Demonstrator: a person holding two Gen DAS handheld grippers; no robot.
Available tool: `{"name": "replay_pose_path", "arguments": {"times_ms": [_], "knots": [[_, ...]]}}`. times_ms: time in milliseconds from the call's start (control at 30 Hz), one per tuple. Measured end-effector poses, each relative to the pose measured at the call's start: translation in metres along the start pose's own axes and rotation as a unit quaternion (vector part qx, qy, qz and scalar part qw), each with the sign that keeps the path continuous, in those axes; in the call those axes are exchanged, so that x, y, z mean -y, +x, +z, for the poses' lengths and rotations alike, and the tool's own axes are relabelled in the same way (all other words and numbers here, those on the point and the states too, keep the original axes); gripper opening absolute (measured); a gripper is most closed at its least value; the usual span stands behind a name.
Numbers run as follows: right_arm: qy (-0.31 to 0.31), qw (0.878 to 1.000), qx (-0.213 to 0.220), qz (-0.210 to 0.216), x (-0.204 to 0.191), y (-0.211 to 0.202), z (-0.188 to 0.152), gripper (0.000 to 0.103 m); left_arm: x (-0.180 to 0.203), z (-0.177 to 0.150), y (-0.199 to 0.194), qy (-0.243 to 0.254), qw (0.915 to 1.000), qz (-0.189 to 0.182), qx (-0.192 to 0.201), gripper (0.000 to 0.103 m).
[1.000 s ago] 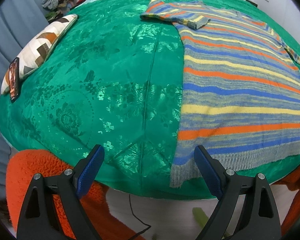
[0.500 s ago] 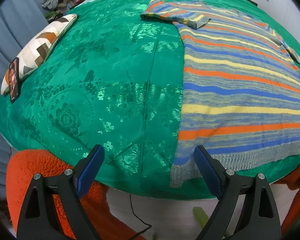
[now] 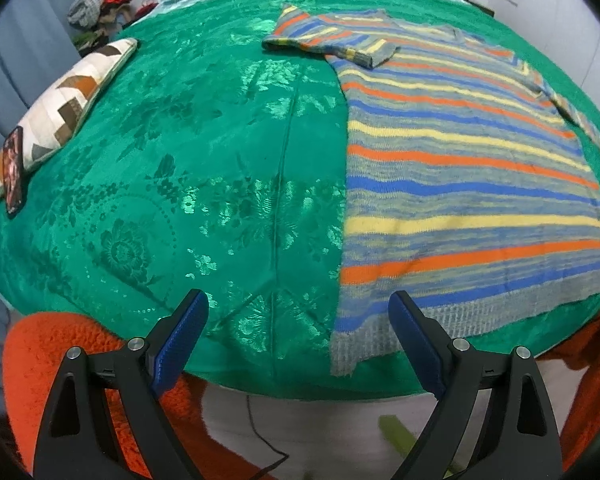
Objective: Fold small clothes
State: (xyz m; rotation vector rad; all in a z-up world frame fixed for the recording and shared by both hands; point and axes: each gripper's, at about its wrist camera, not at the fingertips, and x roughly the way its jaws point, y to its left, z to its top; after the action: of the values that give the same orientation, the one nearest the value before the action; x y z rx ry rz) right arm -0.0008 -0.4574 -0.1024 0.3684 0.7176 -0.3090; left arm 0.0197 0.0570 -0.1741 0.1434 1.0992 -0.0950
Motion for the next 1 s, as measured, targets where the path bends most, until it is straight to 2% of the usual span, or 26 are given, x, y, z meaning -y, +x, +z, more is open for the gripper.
{"name": "replay_pose_path", "arguments": {"times_ms": [67, 133, 200, 267, 333, 467, 567, 667, 767, 1000], "knots": [[-0.043, 0.997, 0.05, 0.027, -0.029, -0.027, -0.014, 0.103, -0.004, 0.001, -0.005, -0.009, 0.9998, -0.008, 0.015, 0.092], [-0.099, 0.991, 0.084, 0.028, -0.056, -0.048, -0.033, 0.103, -0.009, 0.002, -0.013, -0.017, 0.999, -0.018, 0.039, 0.092], [-0.147, 0.986, 0.067, 0.031, -0.087, -0.055, -0.054, 0.103, -0.012, 0.002, -0.02, -0.022, 0.9976, -0.025, 0.062, 0.092], [-0.161, 0.985, 0.054, 0.037, -0.105, -0.06, -0.067, 0.103, -0.013, 0.002, -0.021, -0.023, 0.9971, -0.025, 0.069, 0.092], [-0.173, 0.982, 0.072, 0.021, -0.118, -0.066, -0.075, 0.103, -0.011, 0.001, -0.021, -0.02, 0.997, -0.029, 0.069, 0.092], [-0.195, 0.977, 0.082, -0.001, -0.123, -0.068, -0.087, 0.103, -0.009, 0.0, -0.021, -0.006, 0.9977, -0.04, 0.054, 0.093], [-0.193, 0.978, 0.075, -0.012, -0.115, -0.068, -0.089, 0.103, -0.013, 0.0, -0.027, -0.012, 0.9972, -0.041, 0.062, 0.101], [-0.2, 0.977, 0.076, -0.019, -0.113, -0.069, -0.093, 0.103, -0.017, -0.002, -0.028, -0.026, 0.9962, -0.052, 0.065, 0.101], [-0.216, 0.974, 0.072, -0.022, -0.117, -0.068, -0.097, 0.103, -0.019, -0.002, -0.027, -0.031, 0.9965, -0.042, 0.065, 0.101], [-0.25, 0.966, 0.068, -0.026, -0.127, -0.065, -0.106, 0.103, -0.019, -0.003, -0.022, -0.031, 0.9967, -0.046, 0.059, 0.1]]}}
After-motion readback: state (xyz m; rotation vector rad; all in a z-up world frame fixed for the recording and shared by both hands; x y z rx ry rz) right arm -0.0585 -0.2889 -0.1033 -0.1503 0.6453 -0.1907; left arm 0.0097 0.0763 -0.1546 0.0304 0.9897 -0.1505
